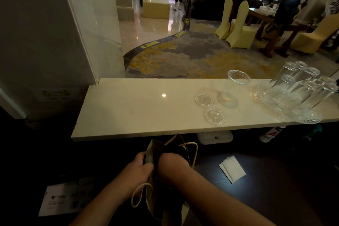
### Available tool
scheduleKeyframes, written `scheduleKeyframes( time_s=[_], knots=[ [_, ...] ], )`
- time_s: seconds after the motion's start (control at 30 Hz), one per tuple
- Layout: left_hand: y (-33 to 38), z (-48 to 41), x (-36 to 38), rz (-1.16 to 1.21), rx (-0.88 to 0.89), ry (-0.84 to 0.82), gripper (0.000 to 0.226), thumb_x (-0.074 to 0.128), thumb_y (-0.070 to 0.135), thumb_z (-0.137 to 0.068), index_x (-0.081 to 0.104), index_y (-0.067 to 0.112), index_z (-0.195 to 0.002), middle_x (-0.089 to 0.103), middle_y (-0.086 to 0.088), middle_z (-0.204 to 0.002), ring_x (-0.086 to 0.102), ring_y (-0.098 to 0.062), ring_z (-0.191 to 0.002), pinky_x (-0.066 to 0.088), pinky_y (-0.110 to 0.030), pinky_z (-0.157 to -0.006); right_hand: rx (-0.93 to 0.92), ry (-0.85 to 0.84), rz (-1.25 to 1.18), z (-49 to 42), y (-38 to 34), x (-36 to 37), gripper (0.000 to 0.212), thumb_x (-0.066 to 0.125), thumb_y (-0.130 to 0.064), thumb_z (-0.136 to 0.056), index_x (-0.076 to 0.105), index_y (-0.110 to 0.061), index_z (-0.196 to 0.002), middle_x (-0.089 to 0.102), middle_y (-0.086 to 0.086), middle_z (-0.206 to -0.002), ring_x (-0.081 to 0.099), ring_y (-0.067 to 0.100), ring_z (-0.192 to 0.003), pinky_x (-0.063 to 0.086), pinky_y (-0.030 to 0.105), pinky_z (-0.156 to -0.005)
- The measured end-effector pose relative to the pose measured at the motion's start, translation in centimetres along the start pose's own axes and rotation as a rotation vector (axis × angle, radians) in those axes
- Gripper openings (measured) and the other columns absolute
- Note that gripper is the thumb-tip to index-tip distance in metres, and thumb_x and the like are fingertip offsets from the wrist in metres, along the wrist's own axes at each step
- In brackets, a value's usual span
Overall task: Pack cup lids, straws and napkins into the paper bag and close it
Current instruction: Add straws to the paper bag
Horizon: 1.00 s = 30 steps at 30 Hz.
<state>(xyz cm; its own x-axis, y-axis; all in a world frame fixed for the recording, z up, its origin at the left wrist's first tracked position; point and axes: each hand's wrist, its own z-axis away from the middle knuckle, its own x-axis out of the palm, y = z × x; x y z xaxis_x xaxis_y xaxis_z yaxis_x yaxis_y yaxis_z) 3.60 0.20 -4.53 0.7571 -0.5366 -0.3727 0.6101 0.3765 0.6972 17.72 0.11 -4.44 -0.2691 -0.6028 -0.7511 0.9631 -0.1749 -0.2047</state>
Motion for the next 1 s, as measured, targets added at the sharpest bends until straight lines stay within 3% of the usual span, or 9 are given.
scheduleKeyframes(
  time_s=[0.17,0.37,0.5,0.77,1.0],
  knots=[
    [0.3,0.5,0.0,-0.006,0.008,-0.002,0.053,0.053,0.042,-0.1,0.041,0.038,-0.152,0.069,0.01,-0.103,0.068,-0.012,-0.093,0.054,-0.032,-0.08,0.067,-0.2,0.046,-1.2,-0.4,-0.6,0.044,0.056,-0.022,-0.1,0.051,-0.009,-0.142,0.051,0.017,-0.144,0.047,0.035,-0.133,0.039,0.047,-0.109],
    [0.2,0.6,0.0,-0.033,0.0,-0.005,0.055,0.051,0.04,-0.101,0.039,0.037,-0.154,0.068,0.006,-0.111,0.065,-0.01,-0.095,0.052,-0.032,-0.081,0.088,-0.242,0.101,-1.9,-0.2,0.5,0.06,0.052,-0.032,-0.102,0.032,-0.014,-0.155,0.03,0.015,-0.16,0.026,0.036,-0.146,0.022,0.05,-0.118],
    [0.1,0.6,0.2,-0.035,0.001,-0.004,0.054,0.051,0.037,-0.102,0.039,0.035,-0.155,0.069,0.004,-0.111,0.067,-0.013,-0.093,0.053,-0.032,-0.077,0.107,-0.169,0.081,-1.2,0.3,1.4,0.05,0.048,-0.032,-0.104,0.042,-0.013,-0.15,0.04,0.015,-0.155,0.034,0.036,-0.144,0.027,0.049,-0.118],
    [0.1,0.8,0.3,-0.008,-0.004,-0.016,0.052,0.05,0.035,-0.104,0.039,0.035,-0.155,0.071,0.003,-0.105,0.072,-0.02,-0.091,0.061,-0.039,-0.08,0.085,-0.118,0.211,-0.8,0.6,2.3,0.048,0.048,-0.029,-0.105,0.045,-0.008,-0.148,0.042,0.017,-0.154,0.034,0.036,-0.144,0.026,0.049,-0.117],
    [0.3,0.8,0.2,-0.022,-0.022,-0.03,0.053,0.05,0.038,-0.102,0.039,0.036,-0.153,0.071,-0.003,-0.111,0.073,-0.025,-0.096,0.063,-0.049,-0.091,0.073,-0.094,0.157,-0.2,0.7,2.1,0.045,0.044,-0.026,-0.106,0.045,-0.007,-0.146,0.044,0.018,-0.152,0.037,0.035,-0.142,0.028,0.047,-0.116]
  ],
)
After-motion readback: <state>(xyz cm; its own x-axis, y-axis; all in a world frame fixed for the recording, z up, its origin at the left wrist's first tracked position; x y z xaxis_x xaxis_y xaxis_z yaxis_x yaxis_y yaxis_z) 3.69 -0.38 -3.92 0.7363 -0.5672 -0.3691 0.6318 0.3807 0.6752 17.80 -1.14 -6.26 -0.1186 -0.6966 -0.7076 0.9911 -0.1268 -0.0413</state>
